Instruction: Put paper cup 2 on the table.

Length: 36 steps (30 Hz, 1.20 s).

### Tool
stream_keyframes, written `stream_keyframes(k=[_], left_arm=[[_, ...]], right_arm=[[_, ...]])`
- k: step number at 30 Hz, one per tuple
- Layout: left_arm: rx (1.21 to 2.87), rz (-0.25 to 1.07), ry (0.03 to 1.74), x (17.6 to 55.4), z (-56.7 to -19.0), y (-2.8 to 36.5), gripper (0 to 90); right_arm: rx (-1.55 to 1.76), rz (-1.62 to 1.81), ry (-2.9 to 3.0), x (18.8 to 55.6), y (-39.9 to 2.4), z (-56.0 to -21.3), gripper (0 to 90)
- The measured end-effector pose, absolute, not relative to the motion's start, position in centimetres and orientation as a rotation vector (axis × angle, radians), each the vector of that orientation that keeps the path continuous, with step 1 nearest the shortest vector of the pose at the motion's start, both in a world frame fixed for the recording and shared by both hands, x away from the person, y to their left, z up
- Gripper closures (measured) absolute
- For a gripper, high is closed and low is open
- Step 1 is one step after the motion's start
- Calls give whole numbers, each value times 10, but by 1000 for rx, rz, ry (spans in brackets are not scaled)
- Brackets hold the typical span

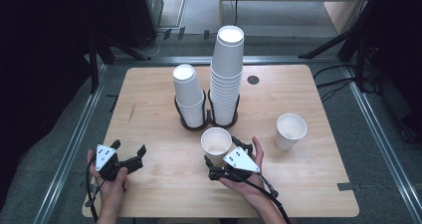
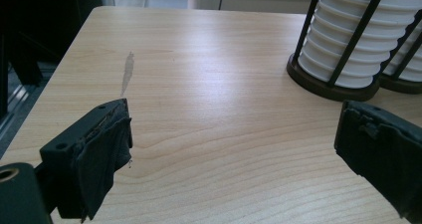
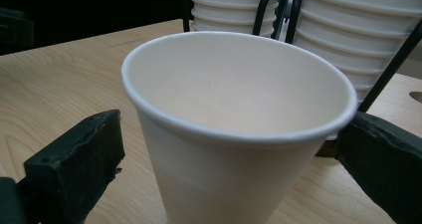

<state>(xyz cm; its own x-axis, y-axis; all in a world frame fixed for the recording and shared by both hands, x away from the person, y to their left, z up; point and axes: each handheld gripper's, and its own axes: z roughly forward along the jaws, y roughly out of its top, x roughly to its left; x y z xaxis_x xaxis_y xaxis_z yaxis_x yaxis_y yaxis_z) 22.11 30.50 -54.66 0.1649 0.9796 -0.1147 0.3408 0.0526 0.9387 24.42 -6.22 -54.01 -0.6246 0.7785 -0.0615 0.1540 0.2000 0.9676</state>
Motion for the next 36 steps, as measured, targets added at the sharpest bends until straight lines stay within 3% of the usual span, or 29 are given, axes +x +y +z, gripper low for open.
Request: stream_keyframes(k=[36], left_arm=[[1474,837,1351,222,-547,303,19]], right_arm=[[873,1337,1890,232,-138,-542,0]])
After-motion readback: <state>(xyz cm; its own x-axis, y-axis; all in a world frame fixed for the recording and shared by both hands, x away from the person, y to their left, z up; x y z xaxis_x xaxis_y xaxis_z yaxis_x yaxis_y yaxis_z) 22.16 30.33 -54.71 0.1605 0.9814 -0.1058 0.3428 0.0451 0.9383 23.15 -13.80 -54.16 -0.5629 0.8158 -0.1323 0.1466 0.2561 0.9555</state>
